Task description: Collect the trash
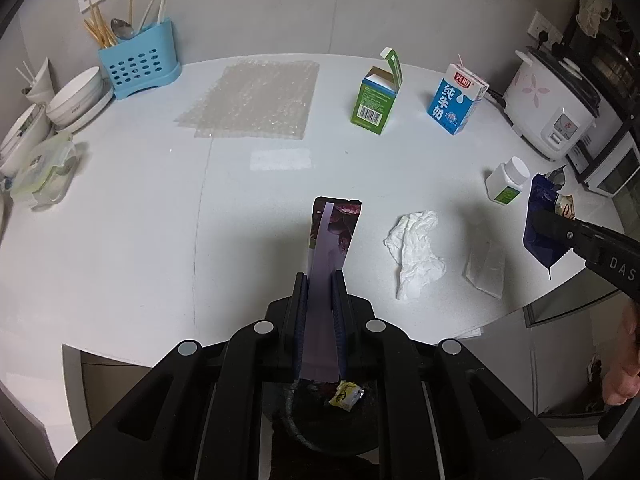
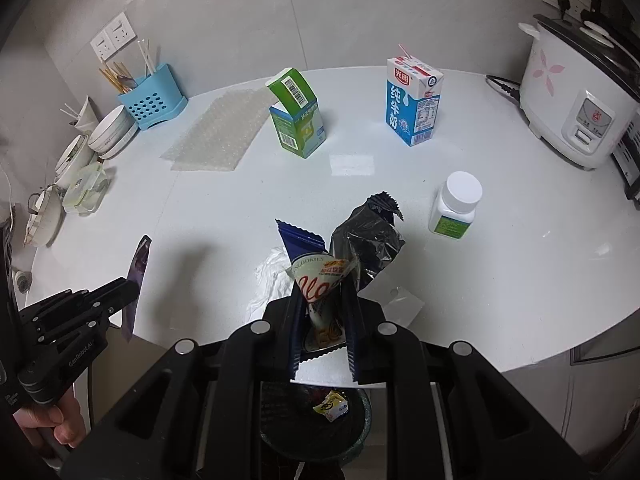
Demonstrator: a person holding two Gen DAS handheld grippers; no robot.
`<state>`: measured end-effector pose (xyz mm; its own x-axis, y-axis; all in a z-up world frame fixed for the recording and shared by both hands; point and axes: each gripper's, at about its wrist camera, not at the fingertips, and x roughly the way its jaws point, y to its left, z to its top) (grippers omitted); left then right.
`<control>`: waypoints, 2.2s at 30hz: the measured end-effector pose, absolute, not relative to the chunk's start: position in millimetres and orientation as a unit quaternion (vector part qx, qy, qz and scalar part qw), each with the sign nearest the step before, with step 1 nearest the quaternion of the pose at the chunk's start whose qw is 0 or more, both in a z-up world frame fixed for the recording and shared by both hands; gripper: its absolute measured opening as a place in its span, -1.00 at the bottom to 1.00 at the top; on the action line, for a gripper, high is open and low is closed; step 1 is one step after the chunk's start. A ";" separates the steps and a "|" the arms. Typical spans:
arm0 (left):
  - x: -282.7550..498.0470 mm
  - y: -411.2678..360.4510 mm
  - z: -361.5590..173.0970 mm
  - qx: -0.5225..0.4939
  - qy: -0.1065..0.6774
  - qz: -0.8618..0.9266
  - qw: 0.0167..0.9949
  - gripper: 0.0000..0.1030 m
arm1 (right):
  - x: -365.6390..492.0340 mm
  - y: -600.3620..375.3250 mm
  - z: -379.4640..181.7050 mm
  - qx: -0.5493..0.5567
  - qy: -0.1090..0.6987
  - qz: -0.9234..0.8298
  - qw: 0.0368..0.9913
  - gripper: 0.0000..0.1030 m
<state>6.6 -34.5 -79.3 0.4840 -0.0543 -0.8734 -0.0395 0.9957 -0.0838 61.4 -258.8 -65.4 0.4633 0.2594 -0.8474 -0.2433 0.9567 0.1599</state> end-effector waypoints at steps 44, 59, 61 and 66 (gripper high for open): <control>-132.3 -50.4 -170.5 -0.072 0.515 -0.042 0.853 -0.77 | -82.9 -250.8 -193.5 -0.016 0.543 0.200 0.816 -0.68; -139.5 -53.9 -229.9 -0.082 0.550 -0.047 0.830 -0.78 | -95.2 -242.8 -256.9 -0.014 0.581 0.205 0.788 -0.68; -139.4 -52.9 -238.8 -0.080 0.558 -0.044 0.825 -0.77 | -96.1 -241.2 -265.0 -0.018 0.587 0.204 0.783 -0.68; -138.8 -52.0 -260.1 -0.082 0.576 -0.040 0.812 -0.78 | -96.3 -240.5 -278.7 -0.019 0.601 0.196 0.775 -0.68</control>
<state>-138.8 -52.0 -260.1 0.3334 -0.1601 -0.9291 -0.0297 0.9832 -0.1801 -96.3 -240.5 -278.7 0.2022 0.2799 -0.9385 -0.3267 0.9227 0.2048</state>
